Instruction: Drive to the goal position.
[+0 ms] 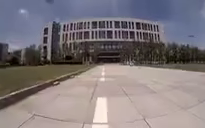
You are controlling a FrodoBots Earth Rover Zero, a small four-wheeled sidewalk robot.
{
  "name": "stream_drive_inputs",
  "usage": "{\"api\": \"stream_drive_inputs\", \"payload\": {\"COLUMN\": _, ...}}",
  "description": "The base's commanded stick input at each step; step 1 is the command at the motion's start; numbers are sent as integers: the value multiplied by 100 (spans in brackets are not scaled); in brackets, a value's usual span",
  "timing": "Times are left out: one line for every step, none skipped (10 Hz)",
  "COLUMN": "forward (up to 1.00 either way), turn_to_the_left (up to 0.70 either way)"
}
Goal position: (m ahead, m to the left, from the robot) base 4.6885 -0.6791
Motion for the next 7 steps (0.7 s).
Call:
{"api": "stream_drive_inputs", "payload": {"forward": 50, "turn_to_the_left": 0}}
{"api": "stream_drive_inputs", "payload": {"forward": 50, "turn_to_the_left": 0}}
{"api": "stream_drive_inputs", "payload": {"forward": 50, "turn_to_the_left": 0}}
{"api": "stream_drive_inputs", "payload": {"forward": 50, "turn_to_the_left": 0}}
{"api": "stream_drive_inputs", "payload": {"forward": 50, "turn_to_the_left": 0}}
{"api": "stream_drive_inputs", "payload": {"forward": 50, "turn_to_the_left": 0}}
{"api": "stream_drive_inputs", "payload": {"forward": 50, "turn_to_the_left": 0}}
